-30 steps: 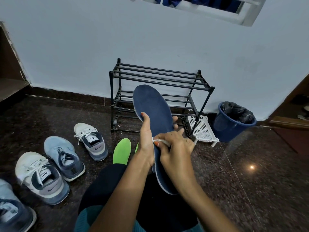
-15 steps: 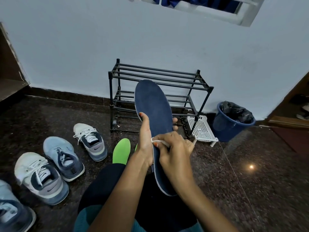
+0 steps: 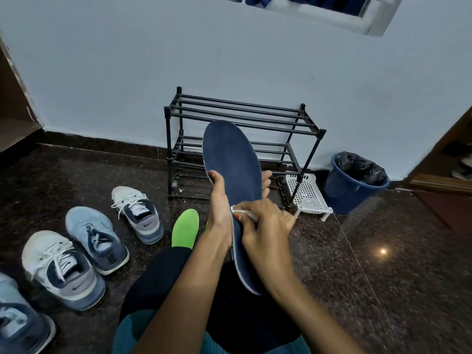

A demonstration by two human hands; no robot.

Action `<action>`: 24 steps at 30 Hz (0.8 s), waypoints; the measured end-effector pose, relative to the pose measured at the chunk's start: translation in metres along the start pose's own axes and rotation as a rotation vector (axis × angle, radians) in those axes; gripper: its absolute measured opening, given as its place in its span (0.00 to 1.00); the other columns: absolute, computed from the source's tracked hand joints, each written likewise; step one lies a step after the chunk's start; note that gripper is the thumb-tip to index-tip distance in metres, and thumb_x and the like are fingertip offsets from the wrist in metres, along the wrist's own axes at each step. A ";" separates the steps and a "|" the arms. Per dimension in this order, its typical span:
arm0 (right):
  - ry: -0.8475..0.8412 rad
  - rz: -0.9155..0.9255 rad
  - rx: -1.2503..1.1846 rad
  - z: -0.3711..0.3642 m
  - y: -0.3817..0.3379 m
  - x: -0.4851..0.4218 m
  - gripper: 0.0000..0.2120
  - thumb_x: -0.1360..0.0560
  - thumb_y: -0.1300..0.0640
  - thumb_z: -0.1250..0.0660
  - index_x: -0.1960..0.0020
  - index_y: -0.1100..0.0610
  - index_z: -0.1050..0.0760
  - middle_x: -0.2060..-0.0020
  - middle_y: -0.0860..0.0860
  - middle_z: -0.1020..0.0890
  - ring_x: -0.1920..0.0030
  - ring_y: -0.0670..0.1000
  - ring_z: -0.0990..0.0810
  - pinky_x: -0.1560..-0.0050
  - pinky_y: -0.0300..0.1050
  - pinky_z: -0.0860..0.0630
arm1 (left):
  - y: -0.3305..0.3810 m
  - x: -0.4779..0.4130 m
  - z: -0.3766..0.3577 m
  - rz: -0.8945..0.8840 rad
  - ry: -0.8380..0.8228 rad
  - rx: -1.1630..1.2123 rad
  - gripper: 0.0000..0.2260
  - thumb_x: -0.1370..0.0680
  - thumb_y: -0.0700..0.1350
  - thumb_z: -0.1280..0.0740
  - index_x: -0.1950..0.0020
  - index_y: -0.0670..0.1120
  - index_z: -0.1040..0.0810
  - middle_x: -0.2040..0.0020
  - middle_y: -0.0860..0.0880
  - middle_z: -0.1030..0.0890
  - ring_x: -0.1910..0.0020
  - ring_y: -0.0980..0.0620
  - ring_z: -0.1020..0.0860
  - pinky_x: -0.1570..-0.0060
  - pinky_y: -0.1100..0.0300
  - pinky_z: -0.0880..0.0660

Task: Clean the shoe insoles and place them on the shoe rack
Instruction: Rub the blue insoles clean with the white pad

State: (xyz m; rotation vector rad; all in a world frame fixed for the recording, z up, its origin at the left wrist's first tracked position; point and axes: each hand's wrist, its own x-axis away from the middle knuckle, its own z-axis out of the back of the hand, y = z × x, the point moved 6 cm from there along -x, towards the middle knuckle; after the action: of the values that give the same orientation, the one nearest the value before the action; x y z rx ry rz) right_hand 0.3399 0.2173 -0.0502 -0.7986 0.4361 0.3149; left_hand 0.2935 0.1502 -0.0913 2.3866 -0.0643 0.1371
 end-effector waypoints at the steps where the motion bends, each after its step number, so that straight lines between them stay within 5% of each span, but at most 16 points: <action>1: 0.000 -0.003 0.002 0.000 0.001 -0.001 0.09 0.31 0.66 0.32 0.59 0.52 0.19 0.60 0.49 0.19 0.56 0.48 0.24 0.53 0.42 0.45 | 0.000 0.000 -0.001 -0.003 -0.008 0.002 0.40 0.21 0.66 0.62 0.47 0.38 0.20 0.44 0.42 0.18 0.44 0.49 0.20 0.37 0.57 0.28; 7: 0.055 -0.052 0.125 0.003 0.013 -0.025 0.08 0.27 0.64 0.33 0.55 0.53 0.19 0.55 0.50 0.21 0.53 0.51 0.25 0.54 0.43 0.49 | -0.003 0.005 -0.007 0.082 -0.055 -0.058 0.42 0.23 0.68 0.62 0.41 0.38 0.21 0.45 0.43 0.17 0.47 0.50 0.18 0.47 0.60 0.24; 11: 0.116 -0.066 0.170 0.003 0.021 -0.035 0.07 0.26 0.64 0.34 0.53 0.55 0.20 0.56 0.52 0.21 0.53 0.53 0.24 0.52 0.45 0.47 | -0.005 0.006 -0.009 0.073 -0.020 -0.035 0.40 0.22 0.66 0.60 0.59 0.43 0.14 0.55 0.46 0.15 0.57 0.52 0.16 0.51 0.60 0.23; 15: 0.091 -0.058 0.148 -0.001 0.018 -0.028 0.07 0.27 0.65 0.33 0.54 0.56 0.19 0.57 0.53 0.21 0.54 0.54 0.24 0.53 0.44 0.47 | -0.006 0.002 -0.001 0.115 0.004 -0.016 0.39 0.22 0.68 0.58 0.45 0.40 0.20 0.48 0.43 0.17 0.50 0.49 0.18 0.46 0.58 0.24; 19: 0.009 -0.043 0.028 -0.006 0.014 -0.011 0.08 0.29 0.67 0.32 0.55 0.57 0.19 0.57 0.53 0.21 0.52 0.54 0.24 0.50 0.44 0.44 | -0.006 -0.001 0.005 0.125 0.054 -0.017 0.25 0.19 0.57 0.47 0.51 0.40 0.19 0.56 0.45 0.16 0.61 0.54 0.18 0.54 0.61 0.24; 24: 0.033 -0.024 0.115 0.001 0.017 -0.017 0.08 0.28 0.66 0.32 0.56 0.55 0.19 0.58 0.52 0.21 0.55 0.52 0.24 0.57 0.41 0.50 | -0.010 0.001 0.007 0.167 0.129 -0.017 0.18 0.19 0.45 0.46 0.42 0.36 0.22 0.47 0.42 0.18 0.53 0.50 0.18 0.53 0.61 0.21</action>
State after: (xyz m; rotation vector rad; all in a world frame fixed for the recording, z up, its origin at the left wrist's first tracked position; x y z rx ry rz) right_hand 0.3183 0.2274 -0.0525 -0.6972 0.4713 0.2524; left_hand 0.2960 0.1529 -0.1026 2.3478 -0.2034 0.3675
